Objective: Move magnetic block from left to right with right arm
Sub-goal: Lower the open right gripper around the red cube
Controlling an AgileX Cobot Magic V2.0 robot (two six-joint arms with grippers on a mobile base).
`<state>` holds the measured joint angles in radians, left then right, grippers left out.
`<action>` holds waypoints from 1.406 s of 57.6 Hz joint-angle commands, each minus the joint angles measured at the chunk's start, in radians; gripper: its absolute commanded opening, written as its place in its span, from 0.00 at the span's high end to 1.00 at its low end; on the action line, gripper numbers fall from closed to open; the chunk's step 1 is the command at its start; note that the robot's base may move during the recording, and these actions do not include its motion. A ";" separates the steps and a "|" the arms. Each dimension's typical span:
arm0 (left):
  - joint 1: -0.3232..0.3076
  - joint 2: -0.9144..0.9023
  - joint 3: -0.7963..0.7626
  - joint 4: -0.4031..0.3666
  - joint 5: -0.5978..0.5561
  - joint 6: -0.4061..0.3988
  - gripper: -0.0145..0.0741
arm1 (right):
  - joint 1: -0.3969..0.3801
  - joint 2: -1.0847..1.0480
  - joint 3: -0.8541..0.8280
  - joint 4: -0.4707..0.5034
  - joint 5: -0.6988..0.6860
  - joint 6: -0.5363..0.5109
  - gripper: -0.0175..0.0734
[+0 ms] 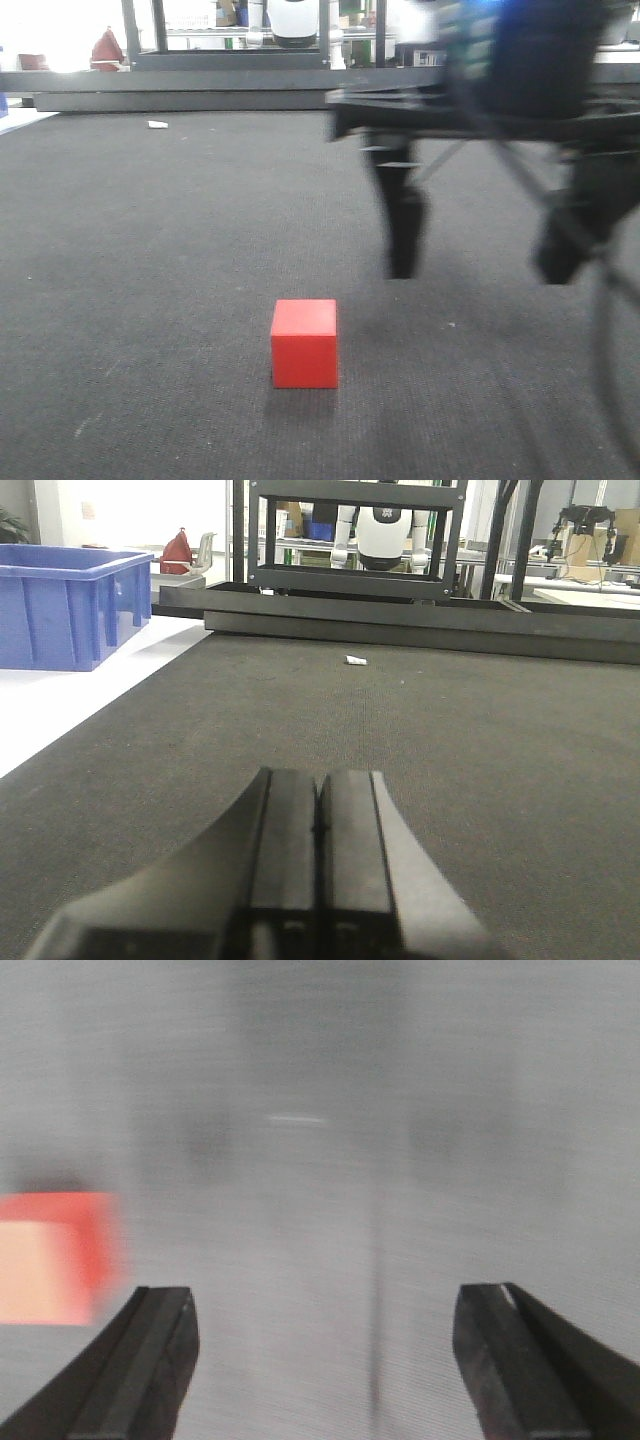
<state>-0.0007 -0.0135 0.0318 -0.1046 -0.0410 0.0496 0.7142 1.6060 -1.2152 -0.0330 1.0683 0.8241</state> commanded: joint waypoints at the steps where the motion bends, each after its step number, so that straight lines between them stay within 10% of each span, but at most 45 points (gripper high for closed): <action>1: -0.005 -0.013 0.009 -0.005 -0.092 0.002 0.98 | 0.037 0.015 -0.090 0.009 -0.011 0.006 0.12; 65: -0.005 -0.013 0.009 -0.005 -0.092 0.002 0.98 | 0.144 0.248 -0.242 0.017 -0.013 0.095 0.13; 81: -0.005 -0.013 0.009 -0.005 -0.092 0.002 0.98 | 0.146 0.248 -0.242 0.016 -0.011 0.095 0.41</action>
<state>-0.0007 -0.0135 0.0318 -0.1046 -0.0410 0.0496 0.8591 1.9042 -1.4236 -0.0074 1.0655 0.9168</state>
